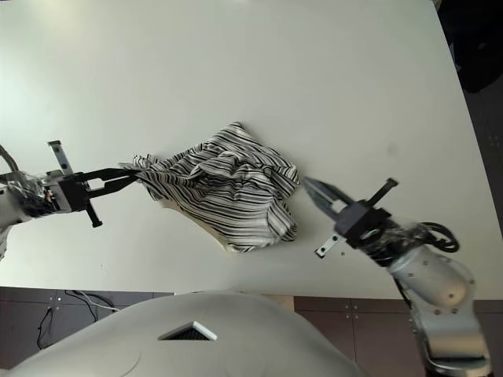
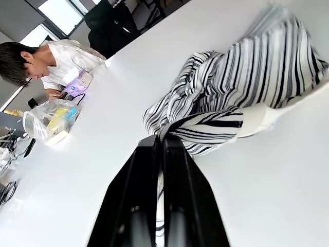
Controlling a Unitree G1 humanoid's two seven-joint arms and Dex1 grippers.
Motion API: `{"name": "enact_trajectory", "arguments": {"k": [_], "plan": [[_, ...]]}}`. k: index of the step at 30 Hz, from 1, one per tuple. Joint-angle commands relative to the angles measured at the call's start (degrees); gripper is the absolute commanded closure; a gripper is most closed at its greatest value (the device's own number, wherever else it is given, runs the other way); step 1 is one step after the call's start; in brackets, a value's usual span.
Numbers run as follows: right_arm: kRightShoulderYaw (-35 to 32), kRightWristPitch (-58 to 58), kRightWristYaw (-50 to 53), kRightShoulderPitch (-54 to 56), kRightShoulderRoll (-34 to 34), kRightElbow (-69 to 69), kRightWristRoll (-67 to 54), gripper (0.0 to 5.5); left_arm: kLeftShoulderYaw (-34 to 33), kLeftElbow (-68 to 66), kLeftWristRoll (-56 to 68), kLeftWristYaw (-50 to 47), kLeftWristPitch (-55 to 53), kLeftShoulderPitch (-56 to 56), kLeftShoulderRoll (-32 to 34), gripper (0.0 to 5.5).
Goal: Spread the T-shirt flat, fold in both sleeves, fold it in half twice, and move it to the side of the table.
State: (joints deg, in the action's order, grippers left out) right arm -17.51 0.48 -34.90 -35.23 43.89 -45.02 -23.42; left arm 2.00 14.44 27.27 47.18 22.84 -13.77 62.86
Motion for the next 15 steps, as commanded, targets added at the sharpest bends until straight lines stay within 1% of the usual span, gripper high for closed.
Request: {"name": "enact_trajectory", "arguments": {"k": [1,2,4,5,7,9,11,12,15], "plan": [[-13.6,9.8,-3.2,0.8,5.0,-3.2,-17.9,5.38,-10.3,9.6,13.6,0.4,-15.3,-1.4,3.8,5.40],[-13.1,11.1,-4.2,0.3,5.6,-3.9,-17.6,5.38,-11.1,11.0,14.7,1.1,-18.0,-1.9,3.8,5.40],[-5.1,10.0,-7.0,-2.3,6.5,-5.3,-8.3,5.38,-9.3,13.5,11.7,3.3,-20.1,-4.8,2.9,5.40],[1.3,8.9,-7.6,-2.8,6.9,-5.2,-2.0,5.38,-7.5,13.7,8.7,4.6,-19.5,-6.8,1.8,5.40],[13.2,5.1,-8.2,-4.1,5.8,-3.3,9.0,5.06,-4.1,12.8,2.8,7.5,-17.0,-9.1,0.5,5.40],[22.2,0.5,-7.3,-6.7,4.3,-0.9,19.4,4.76,-2.0,10.7,-1.5,10.7,-14.2,-8.6,-0.1,5.40],[28.7,-3.7,-5.1,-9.5,3.0,-0.7,28.7,4.30,-1.9,8.4,-3.3,14.3,-12.1,-7.2,0.0,5.40],[30.8,-5.4,-4.2,-10.8,2.6,-1.1,32.5,4.17,-2.1,7.1,-3.8,16.0,-11.2,-6.6,0.2,5.40],[37.0,-9.5,-1.9,-11.9,1.5,-0.9,43.9,4.17,-2.9,3.8,-4.3,20.4,-9.2,-5.0,0.7,5.40]]}}
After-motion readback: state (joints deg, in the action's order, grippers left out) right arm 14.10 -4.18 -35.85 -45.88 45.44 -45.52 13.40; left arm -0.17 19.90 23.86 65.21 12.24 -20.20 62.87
